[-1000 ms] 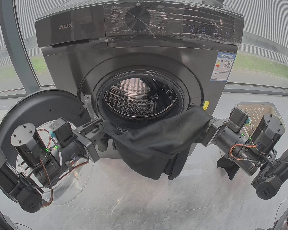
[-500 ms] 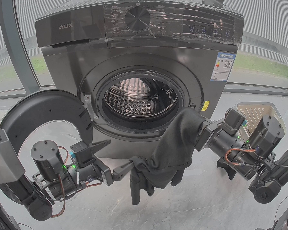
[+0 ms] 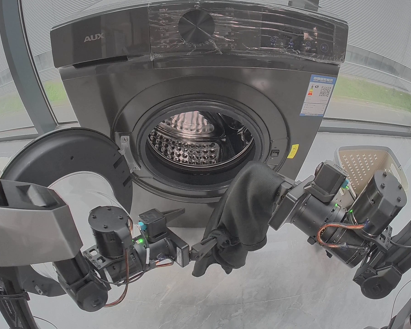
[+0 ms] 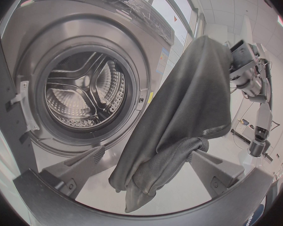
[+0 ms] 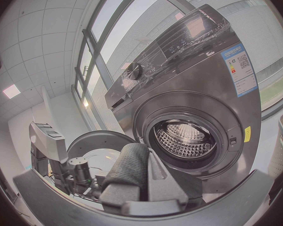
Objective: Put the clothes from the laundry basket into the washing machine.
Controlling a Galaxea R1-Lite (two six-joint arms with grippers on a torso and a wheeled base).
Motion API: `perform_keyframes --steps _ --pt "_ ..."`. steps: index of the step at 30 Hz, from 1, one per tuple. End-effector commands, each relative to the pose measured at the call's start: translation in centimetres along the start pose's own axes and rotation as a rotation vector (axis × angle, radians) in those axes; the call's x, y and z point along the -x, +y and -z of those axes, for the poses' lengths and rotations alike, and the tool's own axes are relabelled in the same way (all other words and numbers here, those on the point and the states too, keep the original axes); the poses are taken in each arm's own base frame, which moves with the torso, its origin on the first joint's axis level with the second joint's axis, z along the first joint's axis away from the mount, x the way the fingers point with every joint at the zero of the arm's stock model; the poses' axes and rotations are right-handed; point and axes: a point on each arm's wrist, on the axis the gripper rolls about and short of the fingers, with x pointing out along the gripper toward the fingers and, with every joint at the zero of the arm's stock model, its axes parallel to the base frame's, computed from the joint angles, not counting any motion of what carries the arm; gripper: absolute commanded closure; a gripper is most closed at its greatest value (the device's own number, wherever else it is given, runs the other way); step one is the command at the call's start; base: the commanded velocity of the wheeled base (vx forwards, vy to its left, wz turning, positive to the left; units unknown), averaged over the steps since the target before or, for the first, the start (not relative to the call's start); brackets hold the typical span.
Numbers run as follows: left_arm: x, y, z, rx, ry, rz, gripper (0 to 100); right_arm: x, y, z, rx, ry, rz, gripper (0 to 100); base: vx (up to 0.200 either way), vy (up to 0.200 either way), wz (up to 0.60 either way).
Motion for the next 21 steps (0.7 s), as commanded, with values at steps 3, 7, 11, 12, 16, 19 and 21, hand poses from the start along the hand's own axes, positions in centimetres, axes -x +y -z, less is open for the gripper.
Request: perform_keyframes --steps 3,7,11,12,16,19,21 --pt "-4.6 0.9 2.3 0.000 -0.008 0.005 0 0.6 1.0 0.4 -0.009 0.024 -0.033 100 0.000 0.000 0.00" --pt "-5.8 0.9 2.4 -0.003 -0.027 0.016 0 1.2 1.3 0.2 -0.011 0.029 -0.044 100 0.000 0.000 0.00" --pt "-6.3 0.4 3.2 -0.005 -0.012 0.064 0 1.3 1.5 0.1 -0.018 0.030 -0.053 100 0.000 0.000 0.00" --pt "-6.3 0.2 3.4 -0.006 -0.004 0.074 0 1.3 1.4 0.3 -0.017 0.033 -0.049 100 0.000 0.000 0.00" --pt "-6.1 0.1 3.5 -0.019 0.001 0.080 0 1.2 1.1 0.4 -0.010 0.036 -0.036 100 0.000 0.000 0.00" --pt "-5.7 0.6 2.8 -0.030 -0.013 0.064 0 0.5 -0.3 1.1 0.000 0.047 0.019 100 0.000 0.000 0.00" --pt "-5.1 1.1 2.4 -0.030 -0.017 0.038 0 0.2 -1.3 1.1 0.006 0.041 0.063 100 0.000 0.000 0.00"
